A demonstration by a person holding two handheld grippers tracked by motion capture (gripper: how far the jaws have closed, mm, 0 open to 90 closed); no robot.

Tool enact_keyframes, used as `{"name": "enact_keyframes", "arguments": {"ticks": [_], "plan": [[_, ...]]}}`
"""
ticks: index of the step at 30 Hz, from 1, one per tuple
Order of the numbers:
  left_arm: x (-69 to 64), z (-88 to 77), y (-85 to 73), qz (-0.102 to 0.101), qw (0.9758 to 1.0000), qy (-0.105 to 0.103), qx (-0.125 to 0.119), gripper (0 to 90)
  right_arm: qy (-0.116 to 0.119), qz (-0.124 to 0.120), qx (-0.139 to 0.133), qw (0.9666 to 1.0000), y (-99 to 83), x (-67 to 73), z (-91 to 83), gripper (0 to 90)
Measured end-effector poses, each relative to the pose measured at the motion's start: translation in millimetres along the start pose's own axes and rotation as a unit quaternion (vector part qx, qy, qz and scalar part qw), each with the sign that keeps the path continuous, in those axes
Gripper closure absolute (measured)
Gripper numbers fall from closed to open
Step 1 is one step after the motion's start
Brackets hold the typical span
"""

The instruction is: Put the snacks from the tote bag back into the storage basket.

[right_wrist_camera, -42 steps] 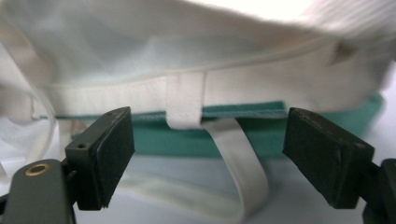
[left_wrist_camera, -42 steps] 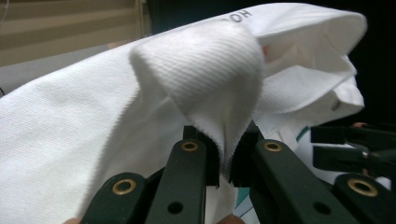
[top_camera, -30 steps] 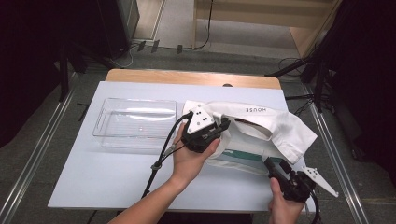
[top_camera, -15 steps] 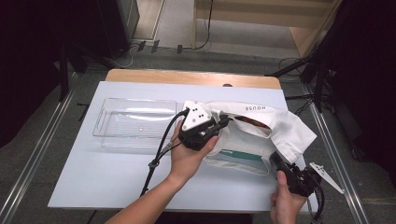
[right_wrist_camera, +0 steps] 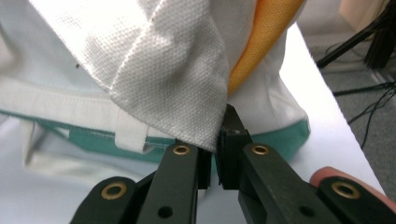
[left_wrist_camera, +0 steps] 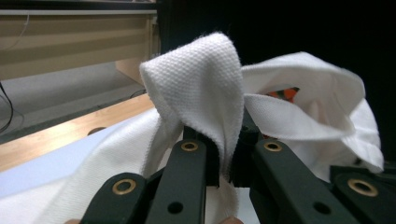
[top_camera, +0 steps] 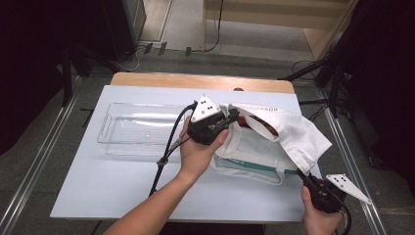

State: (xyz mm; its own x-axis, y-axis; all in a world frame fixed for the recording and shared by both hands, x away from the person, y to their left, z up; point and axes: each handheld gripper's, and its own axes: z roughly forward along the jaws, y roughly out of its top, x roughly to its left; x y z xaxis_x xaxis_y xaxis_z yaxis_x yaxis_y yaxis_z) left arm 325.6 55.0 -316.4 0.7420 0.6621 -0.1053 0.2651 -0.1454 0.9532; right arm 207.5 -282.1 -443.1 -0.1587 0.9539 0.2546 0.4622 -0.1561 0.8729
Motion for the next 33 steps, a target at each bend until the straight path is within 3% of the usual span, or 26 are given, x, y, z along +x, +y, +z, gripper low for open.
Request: {"name": "enact_keyframes", "arguments": {"ticks": [2, 5, 6, 7, 9, 10, 12, 14, 15, 18, 22, 25, 28, 31, 33], "plan": [[6.6, -2.0, 5.3, -0.008, 0.9997, 0.020, -0.007, 87.0, -0.003, -0.004, 0.010, 0.9999, -1.2, -5.5, -2.8, 89.1], [25.1, -8.4, 15.1, -0.032, 0.9987, 0.036, -0.014, 87.1, -0.019, 0.020, 0.019, 0.9995, -3.4, -21.5, -7.1, 89.3], [26.2, -7.7, 14.6, -0.030, 0.9988, 0.036, -0.011, 87.0, -0.012, 0.030, 0.014, 0.9994, -3.9, -25.7, -8.4, 89.3], [23.1, -5.3, 12.4, -0.014, 0.9991, 0.040, -0.006, 87.1, -0.002, 0.039, 0.010, 0.9992, -3.7, -26.3, -9.5, 89.2], [16.7, -1.4, 7.0, 0.016, 0.9988, 0.047, 0.001, 86.8, -0.001, 0.017, 0.000, 0.9998, -2.2, -20.7, -9.9, 88.9], [15.0, -0.4, 3.4, 0.017, 0.9988, 0.046, -0.004, 86.7, -0.006, 0.005, -0.002, 1.0000, -1.2, -16.6, -10.0, 88.2], [16.6, -0.9, -0.4, 0.004, 0.9995, 0.030, -0.008, 81.3, -0.017, -0.002, -0.012, 0.9998, 0.5, -12.7, -10.5, 77.4], [16.9, -2.0, -2.7, 0.003, 0.9999, 0.015, 0.001, 71.5, -0.017, -0.002, -0.037, 0.9992, 2.0, -11.4, -13.3, 54.8], [15.4, -3.9, -4.2, 0.007, 0.9999, 0.015, 0.003, 69.3, -0.025, -0.007, -0.048, 0.9985, 3.1, -9.2, -16.1, 48.5], [9.8, -13.1, -5.5, 0.029, 0.9993, 0.023, 0.004, 63.1, -0.075, -0.038, -0.095, 0.9920, 12.0, 2.2, -27.7, 31.6], [2.7, -25.3, -6.4, 0.067, 0.9948, 0.077, -0.003, 52.3, -0.114, -0.082, -0.118, 0.9829, 21.2, 11.4, -29.9, 25.6], [4.6, -23.4, -7.9, 0.071, 0.9937, 0.086, 0.009, 42.0, -0.117, -0.098, -0.126, 0.9802, 24.4, 14.0, -28.0, 26.1], [12.1, -13.7, -11.0, 0.061, 0.9956, 0.065, 0.030, 35.1, -0.118, -0.109, -0.133, 0.9781, 24.7, 15.3, -25.6, 31.5], [14.1, -5.5, -13.8, 0.067, 0.9955, 0.048, 0.046, 39.3, -0.124, -0.136, -0.142, 0.9727, 25.2, 18.8, -25.8, 33.4], [14.7, 0.0, -14.1, 0.074, 0.9951, 0.036, 0.056, 47.9, -0.121, -0.148, -0.149, 0.9703, 26.6, 21.0, -27.1, 33.5]]}}
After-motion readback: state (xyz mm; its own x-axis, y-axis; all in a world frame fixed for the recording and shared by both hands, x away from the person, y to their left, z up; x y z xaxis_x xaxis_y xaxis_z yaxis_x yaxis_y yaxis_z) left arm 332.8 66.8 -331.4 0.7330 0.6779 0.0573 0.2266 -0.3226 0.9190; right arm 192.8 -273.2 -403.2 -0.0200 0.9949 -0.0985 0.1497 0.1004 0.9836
